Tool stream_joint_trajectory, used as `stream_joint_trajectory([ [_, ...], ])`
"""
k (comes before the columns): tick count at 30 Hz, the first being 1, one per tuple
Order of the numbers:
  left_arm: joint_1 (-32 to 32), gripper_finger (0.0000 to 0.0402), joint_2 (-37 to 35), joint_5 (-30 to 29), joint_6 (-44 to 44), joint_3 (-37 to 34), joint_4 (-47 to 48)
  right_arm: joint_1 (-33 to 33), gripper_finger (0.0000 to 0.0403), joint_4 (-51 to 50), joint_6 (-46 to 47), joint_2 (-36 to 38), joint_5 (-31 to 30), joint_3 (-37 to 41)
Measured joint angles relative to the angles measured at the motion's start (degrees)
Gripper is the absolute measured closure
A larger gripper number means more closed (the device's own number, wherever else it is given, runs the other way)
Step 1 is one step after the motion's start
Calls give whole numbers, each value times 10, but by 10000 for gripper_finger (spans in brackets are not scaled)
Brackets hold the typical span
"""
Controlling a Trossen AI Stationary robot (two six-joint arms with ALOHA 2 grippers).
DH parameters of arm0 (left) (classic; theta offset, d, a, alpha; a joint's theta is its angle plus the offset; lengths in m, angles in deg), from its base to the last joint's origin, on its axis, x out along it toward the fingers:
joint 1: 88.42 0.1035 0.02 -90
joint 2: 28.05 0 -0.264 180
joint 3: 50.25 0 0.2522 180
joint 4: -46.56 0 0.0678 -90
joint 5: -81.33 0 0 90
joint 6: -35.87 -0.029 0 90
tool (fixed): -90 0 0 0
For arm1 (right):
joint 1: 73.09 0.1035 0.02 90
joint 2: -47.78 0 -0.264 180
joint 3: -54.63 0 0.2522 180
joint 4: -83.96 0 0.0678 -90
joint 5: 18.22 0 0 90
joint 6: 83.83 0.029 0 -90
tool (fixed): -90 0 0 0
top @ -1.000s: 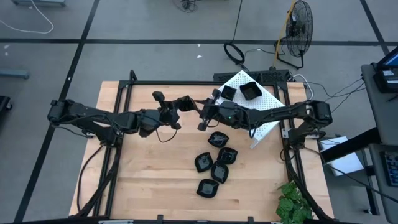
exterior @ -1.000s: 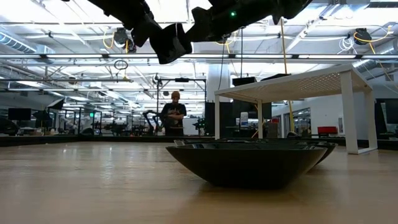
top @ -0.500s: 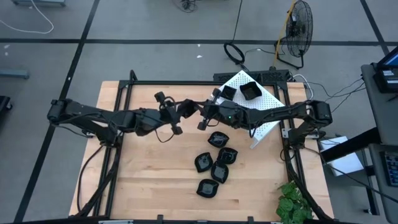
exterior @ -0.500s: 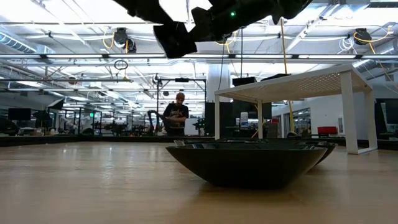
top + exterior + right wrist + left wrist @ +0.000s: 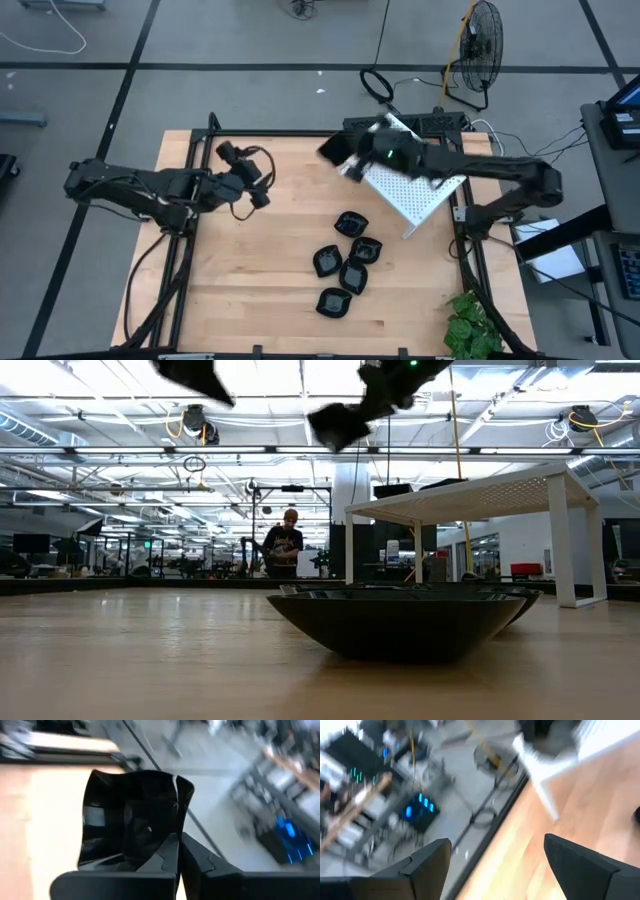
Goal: Pick & Place Mini shaped plates
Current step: Stack the distorted square plate on top of the other distorted square plates on the shelf
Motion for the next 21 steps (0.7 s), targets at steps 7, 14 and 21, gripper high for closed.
stream_joint_trajectory([
  [7,47,78,-26,2,103,-108,20,-143,403,-277,83,64,74,-71],
  [14,86,78,-23,46,149,-171,5,-256,403,-379,112,104,181,-74],
  [21,106,78,-24,79,152,-176,-3,-297,403,-468,141,118,181,-74],
])
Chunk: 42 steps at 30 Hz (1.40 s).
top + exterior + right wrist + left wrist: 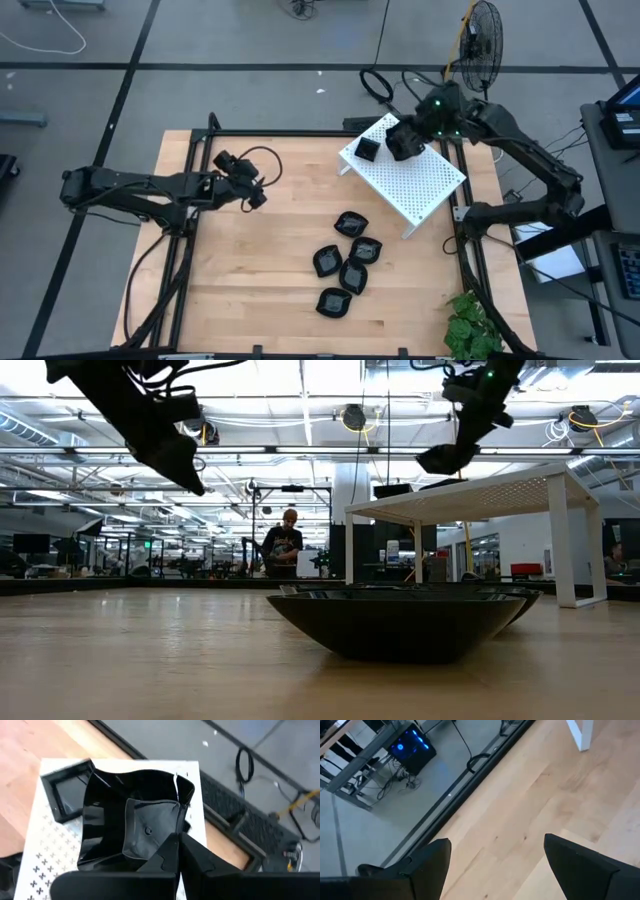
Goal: Pick & Place Mini shaped plates
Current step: Stack the distorted square plate on top of the other distorted square plates on the shelf, then put the black leaf shaped plate on the shelf
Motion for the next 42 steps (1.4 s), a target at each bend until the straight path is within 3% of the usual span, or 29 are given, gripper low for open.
stream_joint_trajectory([
  [12,4,78,0,33,-30,0,-45,-5,395,11,39,-3,-2,36],
  [24,4,78,0,48,-29,0,-39,-4,295,69,15,7,-42,36],
  [28,4,78,0,73,-15,0,-32,13,274,141,-11,35,56,36],
  [33,0,78,19,236,29,0,-67,74,273,252,-48,69,234,36],
  [36,-23,78,64,283,38,0,-122,124,278,292,-67,86,315,36],
  [42,-80,78,229,342,34,0,-364,239,284,302,-76,101,345,36],
])
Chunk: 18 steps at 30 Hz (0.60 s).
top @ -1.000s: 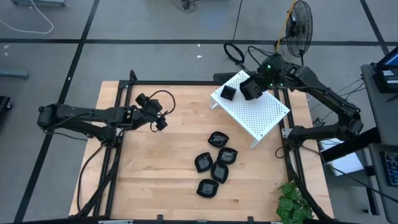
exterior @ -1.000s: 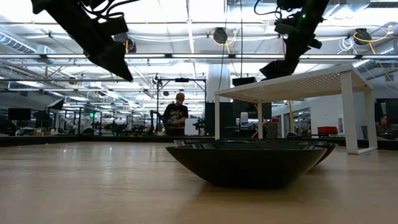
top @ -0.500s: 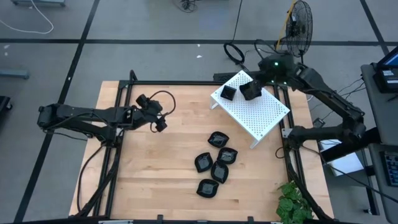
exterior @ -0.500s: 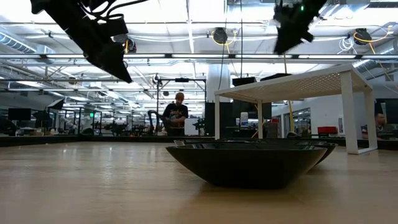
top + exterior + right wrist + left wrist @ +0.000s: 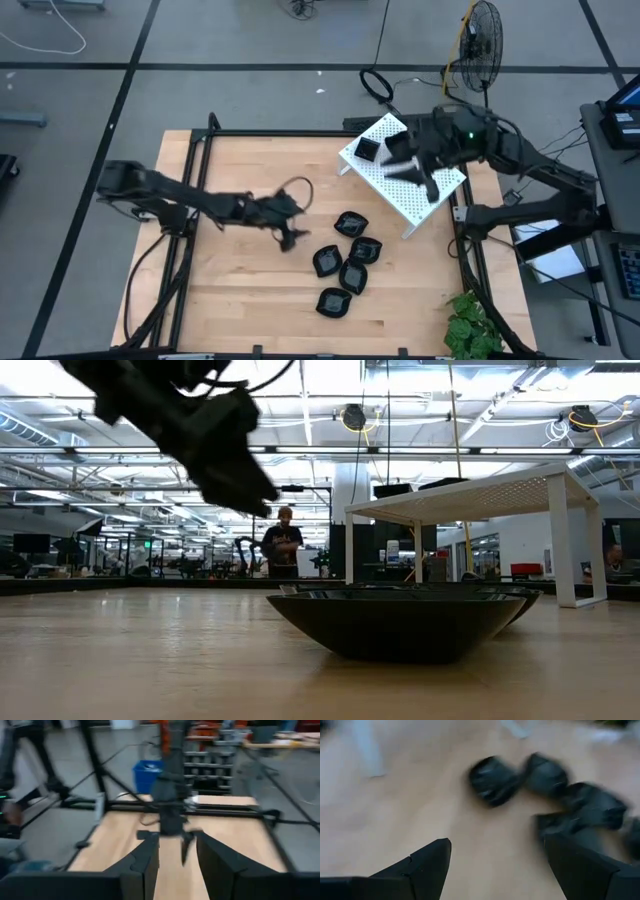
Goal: Pick & Place Mini shaped plates
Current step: Put the black leaf shaped plate on the shelf
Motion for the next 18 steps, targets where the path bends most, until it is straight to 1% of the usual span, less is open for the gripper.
stream_joint_trajectory([
  [2,-14,78,56,21,13,3,-82,34,284,-16,-8,4,0,0],
  [4,-27,78,113,22,32,18,-124,64,285,-32,-15,6,0,0],
  [7,-39,78,179,16,73,59,-103,98,285,-52,-22,7,0,0],
  [11,-48,78,249,16,110,111,-64,126,286,-67,-37,9,0,0],
  [14,-58,78,281,13,117,141,-51,141,289,-65,-48,8,0,2],
  [18,-67,78,296,7,137,163,-45,149,289,-58,-56,13,0,17],
])
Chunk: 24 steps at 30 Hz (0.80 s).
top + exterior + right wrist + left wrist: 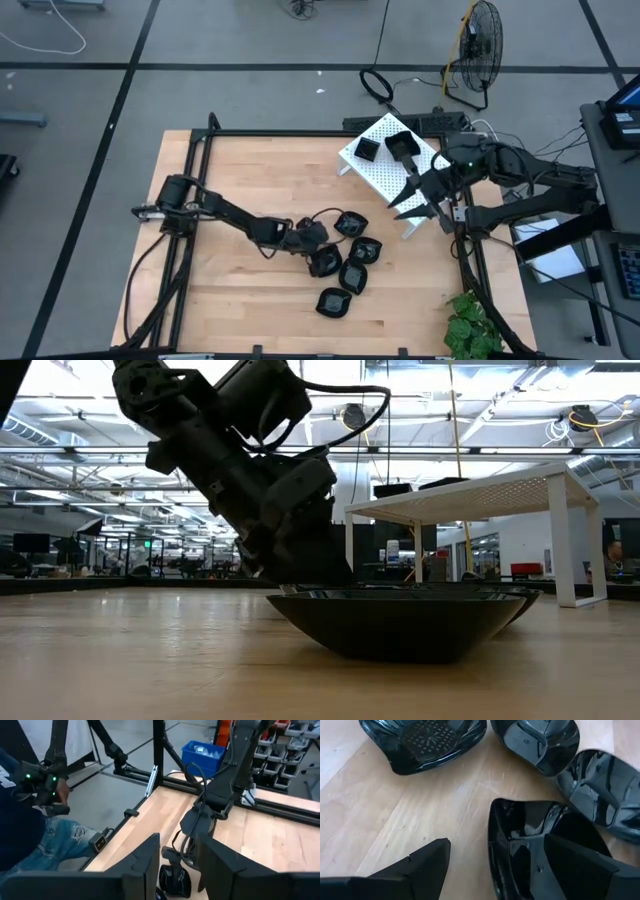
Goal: Pick & Place Mini shaped plates
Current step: Put the black leaf shaped plate on the shelf
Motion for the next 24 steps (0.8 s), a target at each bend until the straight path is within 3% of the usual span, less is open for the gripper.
stream_joint_trajectory([
  [13,-14,90,-4,-6,85,3,68,0,291,48,-2,18,0,85],
  [17,-13,143,-4,-2,86,2,72,0,291,92,6,26,0,137],
  [24,-13,278,-3,27,93,1,76,0,293,194,30,43,0,230],
])
